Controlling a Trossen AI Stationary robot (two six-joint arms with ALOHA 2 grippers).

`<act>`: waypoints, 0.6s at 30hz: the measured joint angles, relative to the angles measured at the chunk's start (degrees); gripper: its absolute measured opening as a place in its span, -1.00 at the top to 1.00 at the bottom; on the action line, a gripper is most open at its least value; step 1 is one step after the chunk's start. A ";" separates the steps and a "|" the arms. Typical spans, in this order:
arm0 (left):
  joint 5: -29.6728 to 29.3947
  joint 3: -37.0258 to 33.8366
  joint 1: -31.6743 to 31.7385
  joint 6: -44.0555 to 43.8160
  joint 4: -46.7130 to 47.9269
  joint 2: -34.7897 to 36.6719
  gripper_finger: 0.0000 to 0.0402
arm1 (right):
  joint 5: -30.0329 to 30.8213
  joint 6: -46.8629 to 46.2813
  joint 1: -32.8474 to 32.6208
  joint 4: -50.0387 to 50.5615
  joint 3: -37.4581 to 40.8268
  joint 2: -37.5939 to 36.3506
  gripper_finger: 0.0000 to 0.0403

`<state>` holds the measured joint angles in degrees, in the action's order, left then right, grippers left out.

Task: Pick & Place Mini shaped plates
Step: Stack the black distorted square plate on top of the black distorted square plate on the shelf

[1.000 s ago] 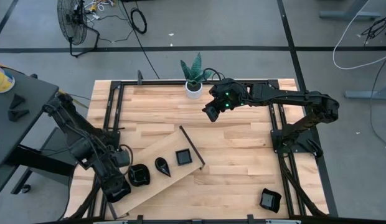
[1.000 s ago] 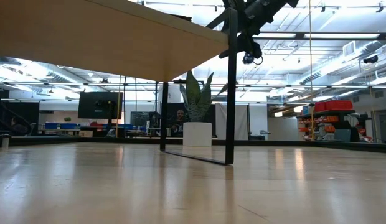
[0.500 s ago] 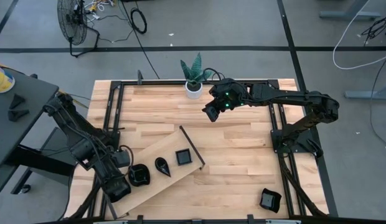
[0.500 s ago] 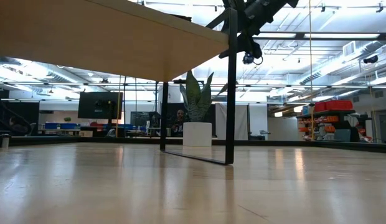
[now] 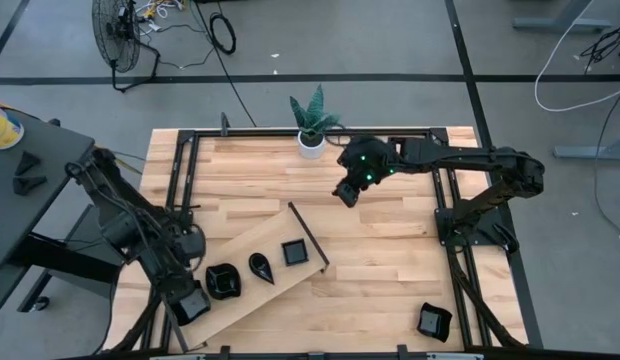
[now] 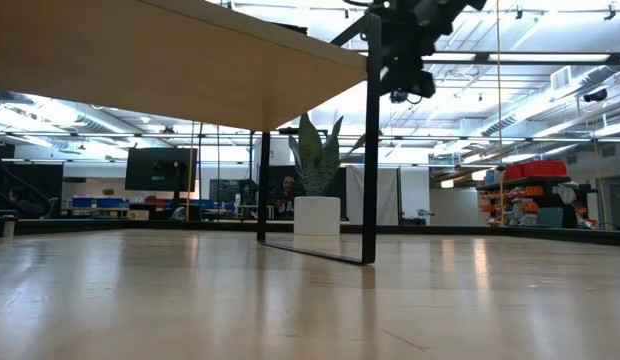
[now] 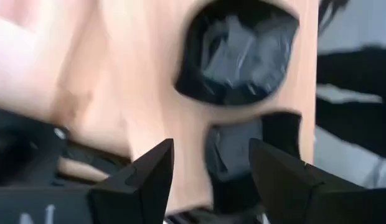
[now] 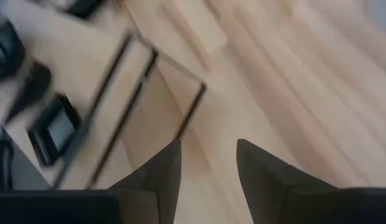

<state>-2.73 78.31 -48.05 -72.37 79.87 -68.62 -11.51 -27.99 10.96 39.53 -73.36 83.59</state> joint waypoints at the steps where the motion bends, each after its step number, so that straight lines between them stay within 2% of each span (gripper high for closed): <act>1: -2.06 0.24 0.00 0.10 0.69 0.67 -0.07 | -0.02 0.00 -0.54 1.54 0.02 0.00 0.22; 5: -11.93 0.38 0.49 3.05 1.45 3.06 -0.06 | 0.00 1.60 -3.27 7.66 0.02 0.00 0.22; 8: -17.10 0.41 2.30 7.71 1.38 4.41 -0.02 | -0.02 2.17 -6.00 11.79 0.02 -0.02 0.22; 12: -19.65 0.41 6.50 15.22 1.04 5.14 0.01 | -0.07 1.85 -10.28 16.28 0.02 0.00 0.22; 18: -19.96 0.41 14.63 28.35 -2.96 5.29 0.03 | -0.09 0.87 -17.78 20.85 0.02 0.00 0.22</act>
<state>-22.69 78.72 -33.42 -44.02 76.91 -63.33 -11.60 -27.12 -6.83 60.38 -73.34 83.59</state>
